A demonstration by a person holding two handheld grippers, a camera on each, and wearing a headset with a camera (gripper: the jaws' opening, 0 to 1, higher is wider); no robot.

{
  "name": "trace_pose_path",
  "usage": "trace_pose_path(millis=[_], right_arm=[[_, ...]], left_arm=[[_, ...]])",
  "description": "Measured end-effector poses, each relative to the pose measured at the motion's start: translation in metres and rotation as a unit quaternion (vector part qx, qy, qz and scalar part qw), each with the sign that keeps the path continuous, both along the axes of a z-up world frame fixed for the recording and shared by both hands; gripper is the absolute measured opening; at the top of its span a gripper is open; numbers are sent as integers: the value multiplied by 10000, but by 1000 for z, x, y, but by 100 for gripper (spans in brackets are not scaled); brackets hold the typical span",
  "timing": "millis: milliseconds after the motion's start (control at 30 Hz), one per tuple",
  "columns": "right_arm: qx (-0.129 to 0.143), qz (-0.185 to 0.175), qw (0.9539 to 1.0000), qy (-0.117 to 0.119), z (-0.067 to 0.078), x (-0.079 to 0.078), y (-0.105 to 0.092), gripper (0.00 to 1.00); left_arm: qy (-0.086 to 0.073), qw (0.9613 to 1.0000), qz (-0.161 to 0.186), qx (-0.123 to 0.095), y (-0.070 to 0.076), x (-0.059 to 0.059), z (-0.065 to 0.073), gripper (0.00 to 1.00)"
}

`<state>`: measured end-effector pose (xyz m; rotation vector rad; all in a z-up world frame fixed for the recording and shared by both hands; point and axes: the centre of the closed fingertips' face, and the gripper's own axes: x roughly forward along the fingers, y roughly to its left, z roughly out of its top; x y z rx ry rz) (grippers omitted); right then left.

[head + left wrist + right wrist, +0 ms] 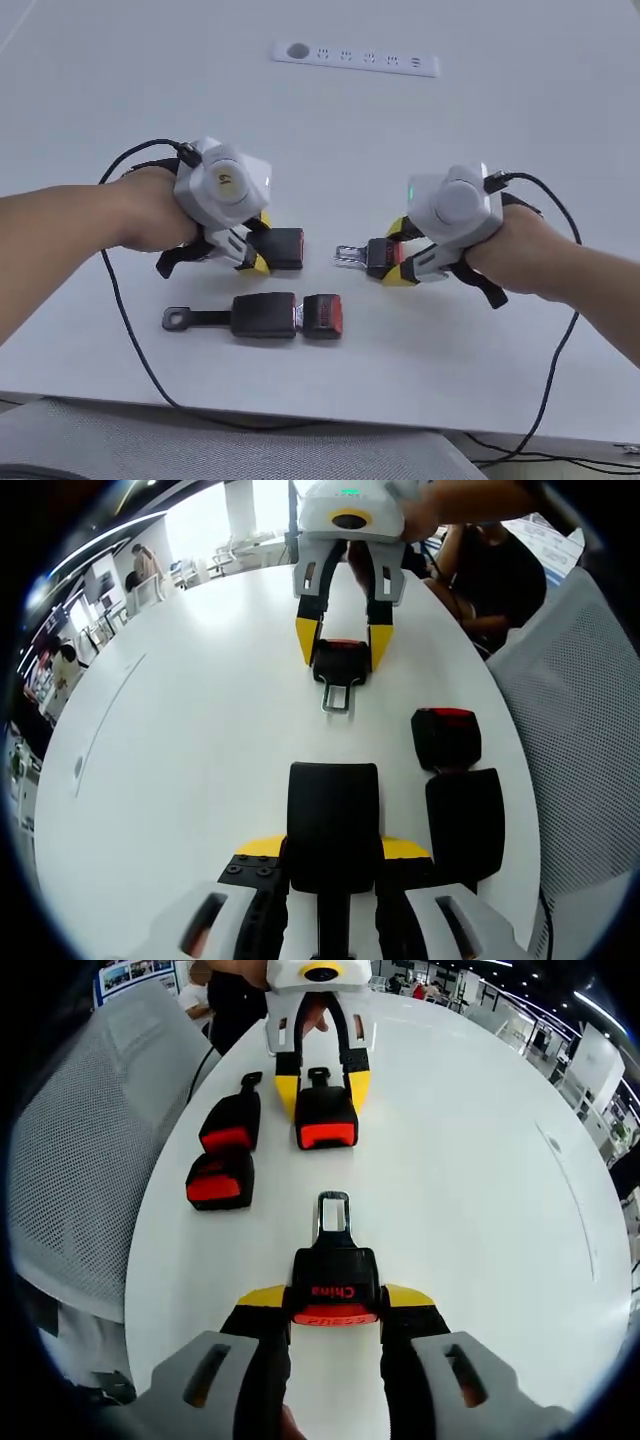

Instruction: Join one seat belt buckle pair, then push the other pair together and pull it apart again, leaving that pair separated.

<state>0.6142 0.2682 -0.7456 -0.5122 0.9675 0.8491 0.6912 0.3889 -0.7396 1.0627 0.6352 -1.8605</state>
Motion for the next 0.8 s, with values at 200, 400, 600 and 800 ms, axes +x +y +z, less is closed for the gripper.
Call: trace_pose_path(millis=[200,400,600,800], right_arm=[[-67,-77,9999,102,-1,-11,-15,33],[-105,-88,9998,161,-1,-16,-21,33],[-137,-27,9997,192,-2,-17,-24,33],[-186,-56,9997,154,-1,-16,-24,35]], left_arm=[[20,10000,57,-40,0,0,0,33],[45,9999,107,-38,0,0,0,33],[23,9999,101,-27,0,0,0,33],[50,9999,76,-53,0,0,0,34]])
